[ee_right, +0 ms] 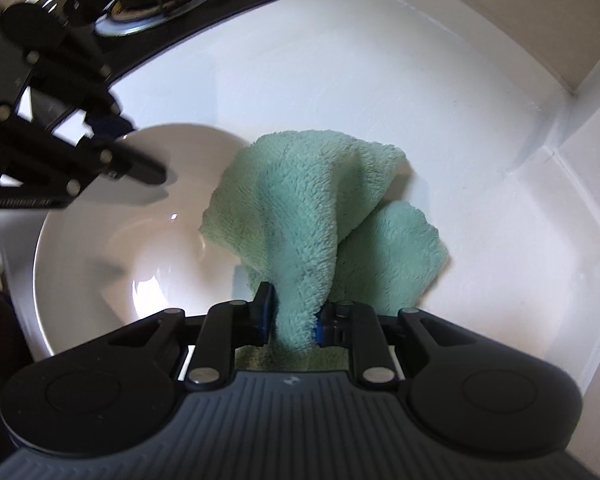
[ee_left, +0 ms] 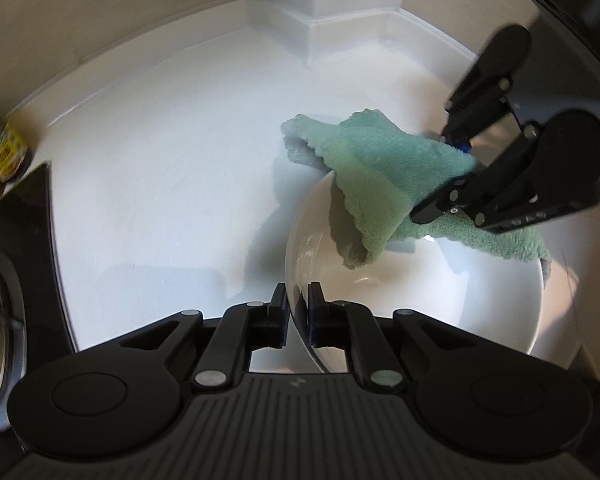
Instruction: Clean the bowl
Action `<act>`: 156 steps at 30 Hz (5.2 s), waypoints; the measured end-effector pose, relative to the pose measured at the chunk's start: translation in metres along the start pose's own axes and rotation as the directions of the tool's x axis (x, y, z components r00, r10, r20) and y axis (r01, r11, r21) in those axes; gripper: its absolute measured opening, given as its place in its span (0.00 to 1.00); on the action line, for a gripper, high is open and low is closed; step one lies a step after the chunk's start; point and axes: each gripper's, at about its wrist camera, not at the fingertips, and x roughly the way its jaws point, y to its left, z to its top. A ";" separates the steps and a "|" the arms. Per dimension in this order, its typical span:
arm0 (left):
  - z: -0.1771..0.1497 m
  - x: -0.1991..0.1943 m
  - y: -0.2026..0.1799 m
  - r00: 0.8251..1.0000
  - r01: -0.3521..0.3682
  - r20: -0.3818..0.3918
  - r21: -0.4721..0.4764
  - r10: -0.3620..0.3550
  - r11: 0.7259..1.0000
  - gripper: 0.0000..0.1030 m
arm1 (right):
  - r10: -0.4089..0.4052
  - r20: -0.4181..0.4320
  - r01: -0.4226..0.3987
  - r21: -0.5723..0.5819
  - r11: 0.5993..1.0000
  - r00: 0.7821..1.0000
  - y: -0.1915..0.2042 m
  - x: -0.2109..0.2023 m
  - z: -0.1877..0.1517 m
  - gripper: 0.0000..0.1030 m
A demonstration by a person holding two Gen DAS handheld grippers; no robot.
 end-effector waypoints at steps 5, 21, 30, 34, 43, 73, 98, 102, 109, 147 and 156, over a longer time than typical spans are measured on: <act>0.006 -0.001 -0.002 1.000 -0.007 -0.015 0.088 0.008 0.996 0.10 | -0.025 -0.029 0.022 -0.085 0.996 0.999 0.006 0.008 0.023 0.17; -0.013 -0.025 0.011 1.000 0.004 -0.010 -0.108 -0.005 0.994 0.19 | -0.021 0.111 0.010 0.099 0.995 0.994 0.000 0.006 0.008 0.15; 0.018 -0.005 0.014 1.000 0.017 -0.023 0.169 -0.013 0.986 0.11 | 0.068 -0.066 -0.069 -0.008 0.998 0.996 -0.003 0.008 0.009 0.16; 0.028 0.000 0.017 1.000 0.013 -0.023 0.254 -0.008 0.967 0.12 | 0.001 -0.062 -0.006 -0.081 0.997 0.998 -0.004 0.013 0.029 0.17; 0.016 -0.001 0.027 0.999 0.030 0.011 0.012 -0.031 0.999 0.13 | 0.012 0.009 -0.012 -0.032 0.999 1.000 -0.013 0.020 0.047 0.15; 0.031 0.034 0.019 0.999 0.035 0.013 -0.051 -0.035 0.998 0.12 | 0.034 0.038 -0.034 -0.012 0.999 0.999 -0.006 0.016 0.036 0.16; 0.062 0.071 0.023 0.999 0.029 0.036 -0.018 -0.028 0.999 0.15 | -0.026 0.039 0.030 -0.100 0.995 0.999 0.002 0.018 0.044 0.20; 0.054 0.067 0.025 0.999 0.015 0.050 -0.123 -0.009 0.992 0.17 | -0.005 0.063 0.003 0.026 1.000 0.998 -0.015 0.010 0.026 0.16; 0.069 0.084 0.020 0.999 0.038 0.037 -0.027 -0.037 0.999 0.05 | 0.005 0.035 -0.007 0.060 0.998 0.999 -0.010 0.001 -0.002 0.13; 0.109 0.111 -0.011 0.997 0.077 0.005 0.237 -0.080 0.969 0.06 | 0.016 -0.014 -0.018 -0.164 0.986 1.000 -0.017 -0.002 0.016 0.17; 0.082 0.100 -0.003 0.999 0.049 0.023 -0.099 -0.047 0.994 0.17 | 0.040 0.052 -0.041 0.007 0.999 0.998 -0.030 -0.003 0.010 0.16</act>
